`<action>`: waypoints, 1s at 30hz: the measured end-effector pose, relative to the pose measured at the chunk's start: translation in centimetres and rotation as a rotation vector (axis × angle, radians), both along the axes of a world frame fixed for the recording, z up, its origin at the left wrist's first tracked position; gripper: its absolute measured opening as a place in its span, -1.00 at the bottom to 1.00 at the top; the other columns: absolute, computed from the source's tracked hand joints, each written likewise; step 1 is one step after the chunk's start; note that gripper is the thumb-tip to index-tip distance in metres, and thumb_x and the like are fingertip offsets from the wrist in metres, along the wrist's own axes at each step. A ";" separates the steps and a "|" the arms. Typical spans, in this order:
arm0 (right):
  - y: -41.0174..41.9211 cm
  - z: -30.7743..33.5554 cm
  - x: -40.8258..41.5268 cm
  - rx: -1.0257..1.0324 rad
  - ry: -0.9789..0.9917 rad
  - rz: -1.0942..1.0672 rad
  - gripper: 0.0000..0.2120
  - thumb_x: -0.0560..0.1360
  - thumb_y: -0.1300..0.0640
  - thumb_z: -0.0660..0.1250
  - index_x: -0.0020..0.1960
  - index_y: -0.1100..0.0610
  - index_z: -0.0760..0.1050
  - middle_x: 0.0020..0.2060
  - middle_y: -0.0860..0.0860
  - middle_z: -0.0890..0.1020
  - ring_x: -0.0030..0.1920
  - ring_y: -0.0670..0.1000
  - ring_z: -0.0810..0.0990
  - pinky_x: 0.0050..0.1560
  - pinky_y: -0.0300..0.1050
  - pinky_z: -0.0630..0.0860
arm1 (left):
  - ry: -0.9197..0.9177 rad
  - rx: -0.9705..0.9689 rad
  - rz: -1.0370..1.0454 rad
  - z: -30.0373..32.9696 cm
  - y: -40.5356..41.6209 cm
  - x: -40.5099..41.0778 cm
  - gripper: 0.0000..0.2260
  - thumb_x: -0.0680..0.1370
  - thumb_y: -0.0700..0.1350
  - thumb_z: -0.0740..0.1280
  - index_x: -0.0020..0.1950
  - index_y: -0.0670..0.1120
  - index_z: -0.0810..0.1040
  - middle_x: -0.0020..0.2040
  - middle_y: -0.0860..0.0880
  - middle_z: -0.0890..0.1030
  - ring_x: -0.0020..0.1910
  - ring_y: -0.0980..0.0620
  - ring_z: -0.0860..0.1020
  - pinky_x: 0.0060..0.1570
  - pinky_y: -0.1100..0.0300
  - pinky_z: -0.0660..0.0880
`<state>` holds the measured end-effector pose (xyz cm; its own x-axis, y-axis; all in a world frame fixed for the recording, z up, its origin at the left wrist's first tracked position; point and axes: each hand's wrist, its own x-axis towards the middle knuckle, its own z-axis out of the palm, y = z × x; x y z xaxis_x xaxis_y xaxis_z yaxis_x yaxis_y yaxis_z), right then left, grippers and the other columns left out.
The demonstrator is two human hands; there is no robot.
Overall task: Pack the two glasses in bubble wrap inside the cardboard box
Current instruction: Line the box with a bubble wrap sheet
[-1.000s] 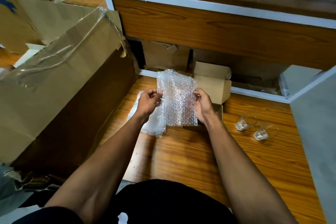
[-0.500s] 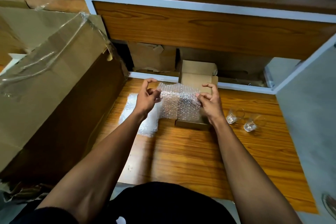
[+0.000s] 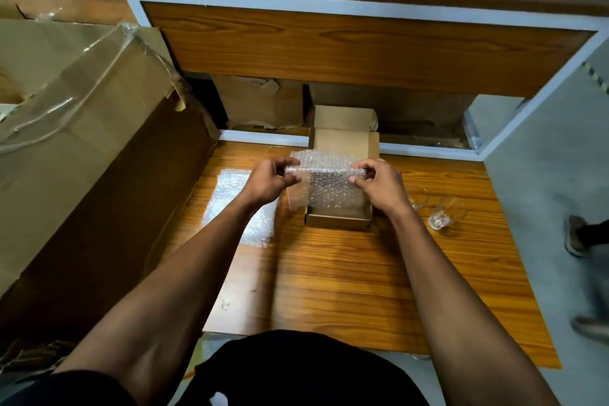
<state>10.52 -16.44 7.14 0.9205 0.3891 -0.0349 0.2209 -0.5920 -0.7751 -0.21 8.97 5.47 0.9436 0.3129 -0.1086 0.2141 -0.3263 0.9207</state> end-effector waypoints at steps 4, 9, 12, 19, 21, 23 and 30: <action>-1.0 -0.3 0.8 -0.046 -0.075 0.001 -0.80 0.53 0.04 0.53 0.14 0.03 0.68 0.04 -0.06 0.57 0.03 -0.10 0.54 -0.06 -0.31 0.45 | -0.024 0.085 -0.063 -0.5 -0.1 0.5 -0.88 0.66 0.01 0.43 0.07 0.01 0.73 0.03 0.06 0.68 0.05 0.10 0.61 -0.03 0.20 0.47; -2.2 -0.4 1.8 0.045 0.099 0.032 -0.88 0.60 -0.01 0.44 0.08 0.02 0.61 0.03 0.00 0.65 0.04 0.03 0.61 0.01 0.00 0.54 | 0.028 -0.069 -0.042 -0.8 -1.0 1.5 -0.85 0.68 0.01 0.38 0.00 -0.02 0.66 -0.01 0.09 0.62 -0.03 0.21 0.57 0.00 0.25 0.45; -2.4 -0.9 1.9 0.073 0.175 0.030 -0.89 0.65 0.01 0.37 0.14 0.01 0.55 0.00 0.01 0.66 0.00 0.04 0.64 -0.14 -0.07 0.52 | 0.034 -0.118 -0.022 -1.7 -1.7 2.3 -0.85 0.70 -0.05 0.36 -0.05 -0.02 0.59 -0.21 0.10 0.61 -0.19 0.17 0.56 -0.06 0.16 0.47; -2.2 -3.5 2.4 -0.062 0.070 -0.080 -0.78 0.67 0.09 0.34 0.24 0.01 0.36 0.01 0.08 0.61 -0.14 0.02 0.58 -0.35 -0.12 0.40 | 0.007 -0.062 0.095 -3.7 -3.3 2.5 -0.86 0.64 -0.10 0.46 0.12 -0.10 0.57 -0.26 -0.03 0.65 -0.34 0.07 0.61 -0.29 0.06 0.60; -2.2 -4.2 2.5 -0.086 0.020 -0.074 -0.77 0.67 0.14 0.33 0.23 0.02 0.31 -0.05 0.11 0.61 -0.21 0.01 0.56 -0.38 -0.13 0.40 | 0.028 -0.048 0.110 -4.4 -3.1 2.9 -0.83 0.62 -0.10 0.48 0.15 -0.05 0.56 -0.21 -0.05 0.67 -0.27 0.06 0.65 -0.16 -0.02 0.66; -2.0 -4.7 2.7 -0.100 -0.002 -0.062 -0.76 0.68 0.17 0.31 0.22 0.01 0.27 -0.06 0.13 0.61 -0.23 0.02 0.57 -0.40 -0.13 0.42 | 0.055 -0.061 0.122 -4.7 -3.1 3.4 -0.79 0.60 -0.14 0.50 0.18 -0.04 0.54 -0.19 -0.02 0.63 -0.20 0.05 0.65 -0.10 -0.03 0.69; -1.5 -5.4 3.2 -0.219 0.004 0.026 -0.72 0.61 0.27 0.28 0.15 -0.07 0.30 0.11 0.06 0.50 0.03 0.09 0.54 -0.13 -0.04 0.49 | 0.102 0.157 0.177 -5.6 -3.2 4.9 -0.73 0.55 -0.18 0.53 0.13 -0.06 0.49 -0.11 -0.01 0.64 -0.19 0.07 0.61 -0.28 0.28 0.46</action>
